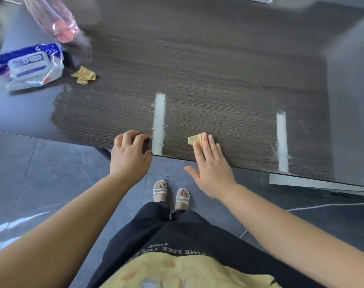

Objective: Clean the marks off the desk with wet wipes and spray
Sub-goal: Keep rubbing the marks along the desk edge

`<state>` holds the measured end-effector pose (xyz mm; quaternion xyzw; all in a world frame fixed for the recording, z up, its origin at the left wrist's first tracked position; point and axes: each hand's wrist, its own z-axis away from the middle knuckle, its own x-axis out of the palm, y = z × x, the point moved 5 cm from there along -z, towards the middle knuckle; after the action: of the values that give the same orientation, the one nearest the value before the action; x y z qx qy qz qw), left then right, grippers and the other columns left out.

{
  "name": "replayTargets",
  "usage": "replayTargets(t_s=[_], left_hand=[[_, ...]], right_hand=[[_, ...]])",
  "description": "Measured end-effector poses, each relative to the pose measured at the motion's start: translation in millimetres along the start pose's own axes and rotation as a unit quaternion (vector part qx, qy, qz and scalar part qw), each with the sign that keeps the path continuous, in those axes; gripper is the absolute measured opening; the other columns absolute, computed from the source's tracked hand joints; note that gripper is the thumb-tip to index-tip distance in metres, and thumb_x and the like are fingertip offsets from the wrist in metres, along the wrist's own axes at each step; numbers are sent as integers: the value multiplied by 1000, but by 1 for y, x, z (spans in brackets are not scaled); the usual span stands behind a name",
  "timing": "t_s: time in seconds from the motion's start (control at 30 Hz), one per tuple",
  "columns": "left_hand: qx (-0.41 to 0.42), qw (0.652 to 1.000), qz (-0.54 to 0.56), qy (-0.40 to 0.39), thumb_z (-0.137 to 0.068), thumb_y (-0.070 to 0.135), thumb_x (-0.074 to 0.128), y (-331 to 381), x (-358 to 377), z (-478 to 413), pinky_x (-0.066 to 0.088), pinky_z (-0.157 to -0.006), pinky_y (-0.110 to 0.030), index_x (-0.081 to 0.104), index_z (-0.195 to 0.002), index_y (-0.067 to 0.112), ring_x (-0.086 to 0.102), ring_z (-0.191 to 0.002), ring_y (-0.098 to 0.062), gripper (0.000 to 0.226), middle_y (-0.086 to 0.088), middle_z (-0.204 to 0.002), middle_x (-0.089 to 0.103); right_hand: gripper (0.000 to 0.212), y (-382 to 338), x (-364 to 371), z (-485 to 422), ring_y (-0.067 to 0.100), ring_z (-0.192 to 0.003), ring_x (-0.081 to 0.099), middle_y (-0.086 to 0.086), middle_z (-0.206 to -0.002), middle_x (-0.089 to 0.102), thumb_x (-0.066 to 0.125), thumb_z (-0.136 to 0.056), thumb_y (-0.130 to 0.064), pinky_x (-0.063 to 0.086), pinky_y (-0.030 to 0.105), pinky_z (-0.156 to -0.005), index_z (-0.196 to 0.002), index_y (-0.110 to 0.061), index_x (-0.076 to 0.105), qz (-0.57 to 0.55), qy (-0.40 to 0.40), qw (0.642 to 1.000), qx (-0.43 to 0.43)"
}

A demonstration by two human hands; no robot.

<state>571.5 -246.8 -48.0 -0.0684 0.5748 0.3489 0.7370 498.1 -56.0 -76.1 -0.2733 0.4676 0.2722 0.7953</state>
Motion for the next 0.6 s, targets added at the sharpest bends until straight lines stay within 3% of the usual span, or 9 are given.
replayTargets(t_s=[0.17, 0.33, 0.43, 0.5, 0.6], left_hand=[[-34, 999, -6, 3, -91, 30, 51, -22, -10, 7, 27, -107, -43, 43, -134, 19, 22, -131, -31, 45, -6, -141, 35], [-64, 998, -19, 11, -92, 32, 49, -56, -28, -1, 27, -107, -42, 42, -134, 21, 21, -132, -29, 45, -5, -142, 33], [-78, 997, -17, 6, -91, 32, 50, -79, -38, -12, 27, -107, -43, 41, -134, 22, 20, -133, -29, 45, -6, -142, 33], [-80, 997, -7, 8, -91, 30, 51, -92, -45, -19, 27, -107, -43, 42, -134, 21, 21, -132, -30, 45, -6, -142, 33], [-73, 997, 1, 4, -91, 30, 50, -107, -55, -29, 26, -107, -41, 42, -134, 22, 20, -133, -29, 44, -5, -142, 32]], right_hand=[[88, -18, -13, -36, 27, -143, -19, 17, -155, -17, -10, -80, -62, -13, 38, -114, -149, -8, -5, 35, 20, 999, -3], [77, -45, -37, -112, 26, -145, -11, 17, -156, -16, 22, -97, -54, -2, 37, -119, -148, -2, -3, -1, 39, 999, 32], [79, -109, -28, -116, 26, -146, -9, 14, -157, -15, 19, -96, -56, -2, 37, -118, -149, -2, -2, 19, 18, 995, -97], [84, -139, -11, -96, 26, -146, -5, 12, -157, -12, 4, -87, -62, 0, 37, -118, -149, -4, 3, 59, -31, 977, -203], [78, -114, -17, -94, 29, -143, 22, 13, -155, 14, 9, -86, -58, 19, 41, -114, -147, -13, 26, 102, -11, 968, -228]])
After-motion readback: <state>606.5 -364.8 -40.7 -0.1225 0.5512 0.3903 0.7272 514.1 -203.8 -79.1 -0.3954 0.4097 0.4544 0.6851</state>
